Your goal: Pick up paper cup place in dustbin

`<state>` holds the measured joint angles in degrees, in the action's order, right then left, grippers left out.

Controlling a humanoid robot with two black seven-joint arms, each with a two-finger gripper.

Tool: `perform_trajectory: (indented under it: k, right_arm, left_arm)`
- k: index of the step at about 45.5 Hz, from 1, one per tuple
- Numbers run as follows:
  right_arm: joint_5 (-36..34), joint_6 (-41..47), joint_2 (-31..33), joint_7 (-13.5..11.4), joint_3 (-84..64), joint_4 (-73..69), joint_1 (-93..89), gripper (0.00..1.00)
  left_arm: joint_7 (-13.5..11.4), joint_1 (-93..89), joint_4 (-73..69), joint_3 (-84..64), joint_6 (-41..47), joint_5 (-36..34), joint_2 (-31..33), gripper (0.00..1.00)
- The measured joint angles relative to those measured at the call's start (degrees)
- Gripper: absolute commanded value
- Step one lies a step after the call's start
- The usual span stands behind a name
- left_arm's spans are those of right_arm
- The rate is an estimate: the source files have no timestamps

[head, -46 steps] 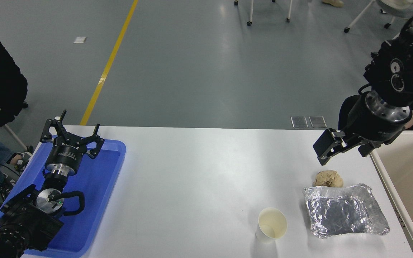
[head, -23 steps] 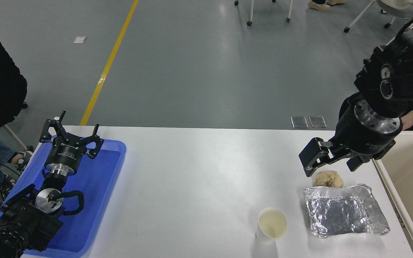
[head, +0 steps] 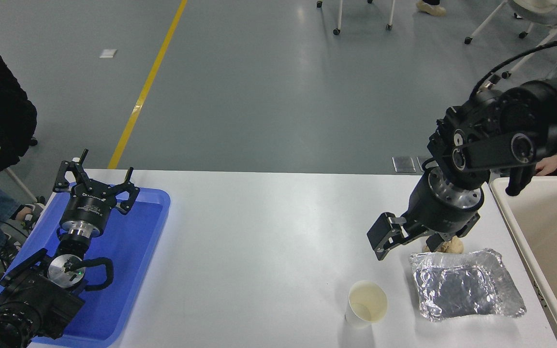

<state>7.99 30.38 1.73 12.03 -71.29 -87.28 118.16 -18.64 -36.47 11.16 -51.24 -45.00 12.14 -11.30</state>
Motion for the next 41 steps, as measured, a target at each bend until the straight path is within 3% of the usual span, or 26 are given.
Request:
perform_trajectory:
  k: [41]
  right_arm:
    - [-0.1,-9.11,1.64,-0.08,2.4,5.96,-16.73,1.0]
  left_arm:
    - [0.01,0.0,0.0,0.0,0.0,0.0,0.05,1.0]
